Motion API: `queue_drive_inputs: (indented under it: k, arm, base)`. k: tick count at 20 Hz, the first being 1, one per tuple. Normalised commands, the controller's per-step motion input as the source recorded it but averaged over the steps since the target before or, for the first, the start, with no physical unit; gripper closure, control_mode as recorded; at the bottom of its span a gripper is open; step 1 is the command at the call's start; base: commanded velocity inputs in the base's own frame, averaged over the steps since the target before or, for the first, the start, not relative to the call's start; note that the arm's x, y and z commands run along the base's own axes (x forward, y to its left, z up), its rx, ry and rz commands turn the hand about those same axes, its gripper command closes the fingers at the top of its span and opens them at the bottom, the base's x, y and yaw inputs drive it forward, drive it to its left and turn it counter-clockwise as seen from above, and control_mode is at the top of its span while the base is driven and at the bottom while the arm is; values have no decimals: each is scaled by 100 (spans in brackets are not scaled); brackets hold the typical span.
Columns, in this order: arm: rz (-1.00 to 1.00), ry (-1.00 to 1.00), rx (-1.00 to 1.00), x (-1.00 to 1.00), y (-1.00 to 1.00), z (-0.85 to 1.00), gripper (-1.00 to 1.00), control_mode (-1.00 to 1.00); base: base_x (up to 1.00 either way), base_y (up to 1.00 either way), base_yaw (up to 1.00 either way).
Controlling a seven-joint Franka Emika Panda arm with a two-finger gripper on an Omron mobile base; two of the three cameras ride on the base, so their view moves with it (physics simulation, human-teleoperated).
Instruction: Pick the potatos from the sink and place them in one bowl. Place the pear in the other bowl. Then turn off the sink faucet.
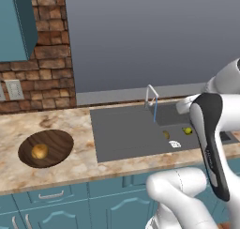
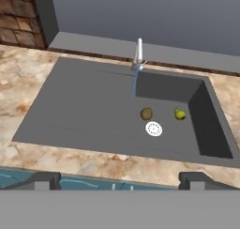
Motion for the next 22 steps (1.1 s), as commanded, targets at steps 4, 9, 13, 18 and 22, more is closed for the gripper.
queue_drive_inputs:
  k: [4, 9, 13, 18, 22]
  arm:
    - [0, 4, 5, 0, -45, 0, -100, -100]
    - [0, 2, 6, 0, -31, 0, -100, -100]
    - [0, 1, 4, 0, -17, -9, -100, -100]
    - [0, 3, 1, 5, -16, -23, -100, -100]
    - [0, 5, 0, 19, -8, -25, -100, -100]
  base:
    - [0, 0, 0]
    - [0, 0, 0]
    - [0, 0, 0]
    - [0, 0, 0]
    - [0, 0, 0]
